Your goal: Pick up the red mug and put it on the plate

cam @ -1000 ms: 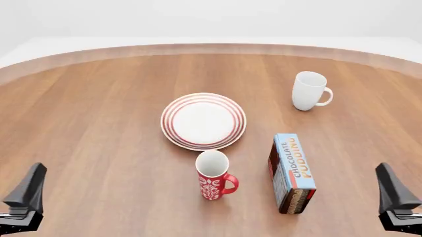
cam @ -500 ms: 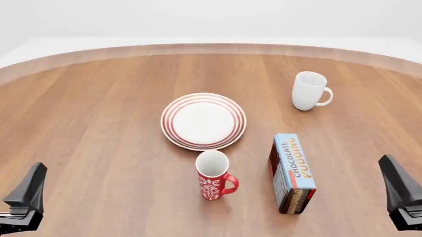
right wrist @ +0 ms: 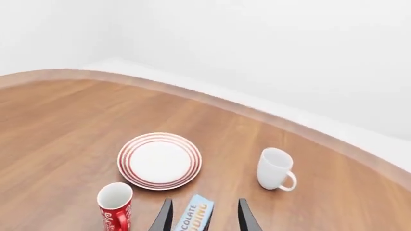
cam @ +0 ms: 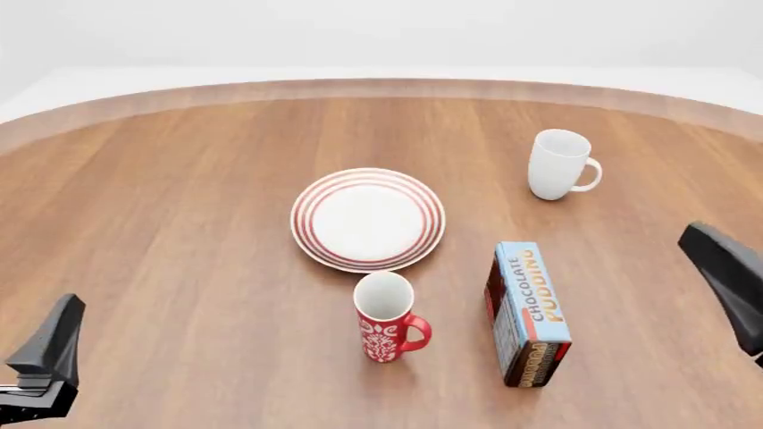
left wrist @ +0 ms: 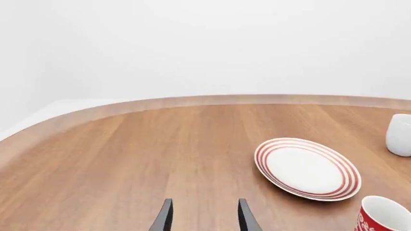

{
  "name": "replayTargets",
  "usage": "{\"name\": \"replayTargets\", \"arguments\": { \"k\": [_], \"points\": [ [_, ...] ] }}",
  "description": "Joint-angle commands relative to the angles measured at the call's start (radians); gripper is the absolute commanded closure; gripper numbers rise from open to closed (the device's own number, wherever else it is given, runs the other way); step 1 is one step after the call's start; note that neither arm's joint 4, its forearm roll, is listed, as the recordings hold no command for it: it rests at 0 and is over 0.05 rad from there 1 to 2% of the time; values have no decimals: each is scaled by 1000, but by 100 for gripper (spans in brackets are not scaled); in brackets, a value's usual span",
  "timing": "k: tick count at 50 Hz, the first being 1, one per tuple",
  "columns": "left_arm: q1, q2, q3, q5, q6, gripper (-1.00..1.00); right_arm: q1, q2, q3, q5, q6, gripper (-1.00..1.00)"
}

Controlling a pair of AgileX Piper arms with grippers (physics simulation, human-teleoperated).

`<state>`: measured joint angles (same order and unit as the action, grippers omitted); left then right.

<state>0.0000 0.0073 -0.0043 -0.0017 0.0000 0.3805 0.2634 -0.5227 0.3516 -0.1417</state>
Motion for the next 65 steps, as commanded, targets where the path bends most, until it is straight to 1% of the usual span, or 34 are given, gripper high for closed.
{"name": "replayTargets", "arguments": {
  "k": [1,5,7,10,11,13,14,16,18,19,22,23,24,25,26,27,28,34,35,36,37,45,48,50,52,56,65],
  "points": [
    [0,0,0,0,0,-100,72,114,-162,119,-24,-100],
    [0,0,0,0,0,-100,84,141,-202,150,-31,-100],
    [0,0,0,0,0,-100,98,170,-252,196,-23,-100],
    [0,0,0,0,0,-100,98,170,-253,197,-23,-100],
    [0,0,0,0,0,-100,122,219,-314,256,-24,-100],
    [0,0,0,0,0,-100,129,230,-322,265,-31,-100],
    [0,0,0,0,0,-100,136,250,-347,283,-30,-100],
    [0,0,0,0,0,-100,154,276,-365,295,-49,-100],
    [0,0,0,0,0,-100,156,296,-391,306,-39,-100],
    [0,0,0,0,0,-100,161,306,-395,311,-45,-100],
    [0,0,0,0,0,-100,165,323,-395,321,-48,-100],
    [0,0,0,0,0,-100,167,332,-381,322,-78,-100],
    [0,0,0,0,0,-100,167,332,-381,322,-78,-100],
    [0,0,0,0,0,-100,161,333,-378,318,-98,-100],
    [0,0,0,0,0,-100,156,338,-383,318,-89,-100],
    [0,0,0,0,0,-100,156,347,-385,319,-93,-100],
    [0,0,0,0,0,-100,159,361,-375,321,-113,-100],
    [0,0,0,0,0,-100,150,388,-404,332,-130,-100],
    [0,0,0,0,0,-100,176,411,-402,344,-129,-100],
    [0,0,0,0,0,-100,176,411,-402,344,-129,-100],
    [0,0,0,0,0,-100,182,418,-397,343,-147,-100],
    [0,0,0,0,0,-100,199,446,-383,345,-145,-100],
    [0,0,0,0,0,-100,211,458,-378,346,-134,-100],
    [0,0,0,0,0,-100,221,465,-364,340,-134,-100],
    [0,0,0,0,0,-100,219,466,-347,327,-149,-100],
    [0,0,0,0,0,-100,217,482,-315,311,-147,-100],
    [0,0,0,0,0,-100,234,533,-293,284,-142,-100]
  ]
}}
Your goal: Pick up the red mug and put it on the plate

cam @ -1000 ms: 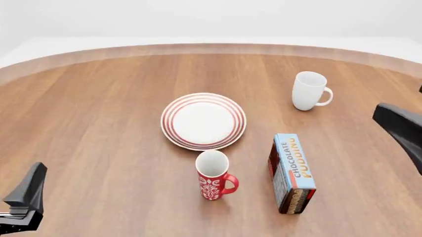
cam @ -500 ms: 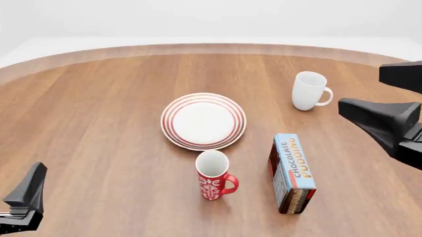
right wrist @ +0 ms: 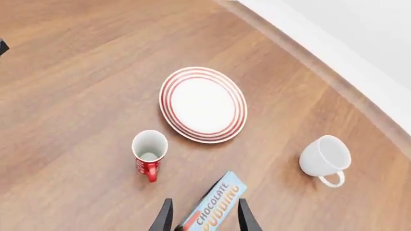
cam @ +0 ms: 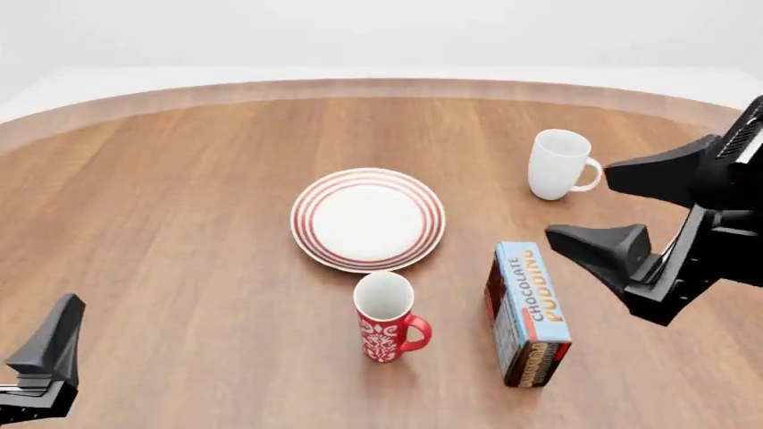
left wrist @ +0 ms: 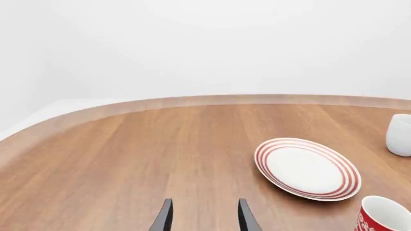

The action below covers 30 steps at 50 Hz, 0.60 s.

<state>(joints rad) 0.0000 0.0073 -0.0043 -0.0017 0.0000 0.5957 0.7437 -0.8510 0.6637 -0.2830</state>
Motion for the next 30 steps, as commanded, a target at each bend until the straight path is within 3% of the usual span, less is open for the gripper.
{"name": "replayTargets", "arguments": {
  "k": [1,30],
  "points": [
    [0,0,0,0,0,-100,22,60,44,-38,1,-100],
    [0,0,0,0,0,-100,109,206,122,-166,59,-100]
  ]
}}
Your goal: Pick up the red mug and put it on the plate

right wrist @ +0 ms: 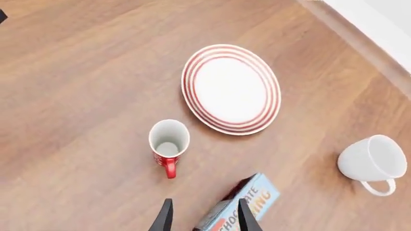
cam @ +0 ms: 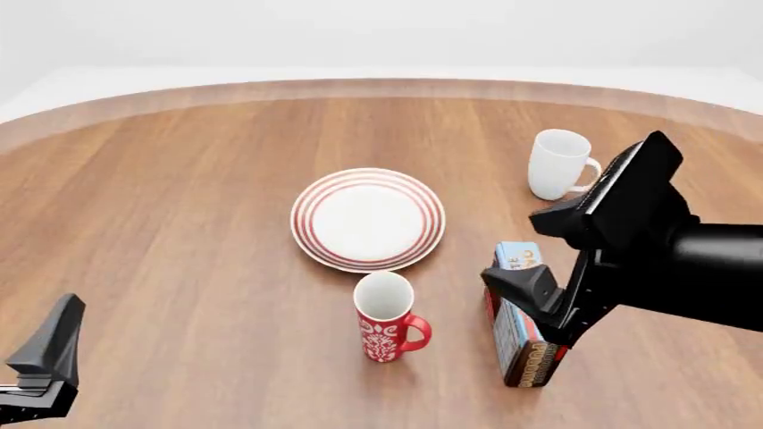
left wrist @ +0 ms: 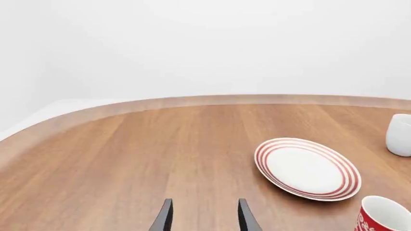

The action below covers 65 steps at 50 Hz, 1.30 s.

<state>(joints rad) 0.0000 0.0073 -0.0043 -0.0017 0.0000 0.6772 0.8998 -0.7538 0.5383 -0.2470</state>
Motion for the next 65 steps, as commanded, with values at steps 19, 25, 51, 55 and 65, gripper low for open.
{"name": "replayTargets", "arguments": {
  "k": [19,25,51,55,65],
  "points": [
    [0,0,0,0,0,-100,76,154,69,-150,53,-100],
    [0,0,0,0,0,-100,86,186,73,-176,62,-100],
    [0,0,0,0,0,-100,108,318,160,-342,98,-100],
    [0,0,0,0,0,-100,112,321,167,-349,101,-100],
    [0,0,0,0,0,-100,104,345,190,-386,95,-100]
  ]
}}
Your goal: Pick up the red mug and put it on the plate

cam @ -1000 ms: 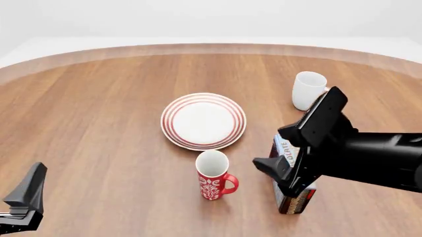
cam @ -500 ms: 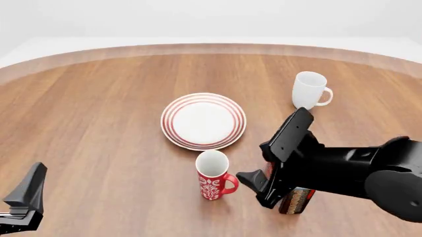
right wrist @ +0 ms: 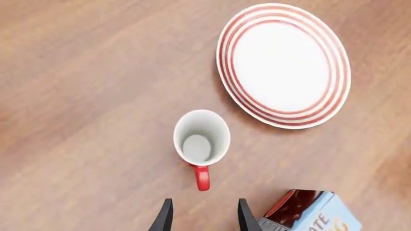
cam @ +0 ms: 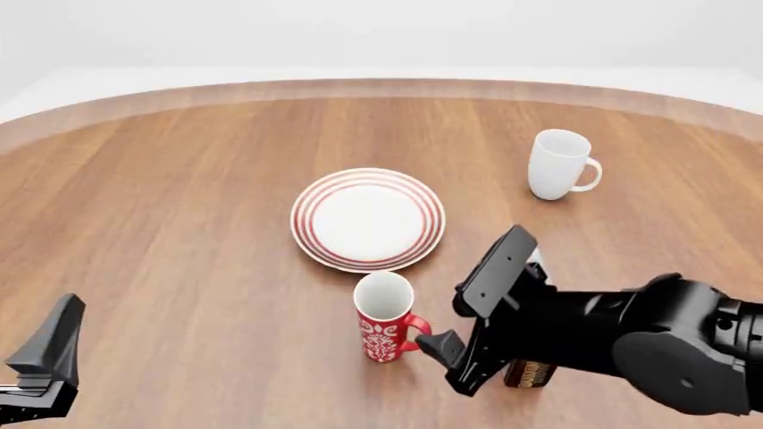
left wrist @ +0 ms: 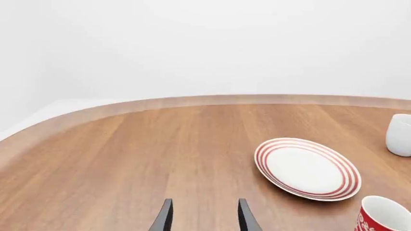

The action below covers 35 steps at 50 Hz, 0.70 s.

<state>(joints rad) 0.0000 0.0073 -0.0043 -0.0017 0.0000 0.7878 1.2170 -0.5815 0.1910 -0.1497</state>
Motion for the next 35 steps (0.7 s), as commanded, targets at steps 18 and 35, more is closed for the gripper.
{"name": "replayTargets", "arguments": {
  "k": [18,35],
  "points": [
    [0,0,0,0,0,-100,1,87,26,-96,17,-100],
    [0,0,0,0,0,-100,13,160,45,-182,49,-100]
  ]
}}
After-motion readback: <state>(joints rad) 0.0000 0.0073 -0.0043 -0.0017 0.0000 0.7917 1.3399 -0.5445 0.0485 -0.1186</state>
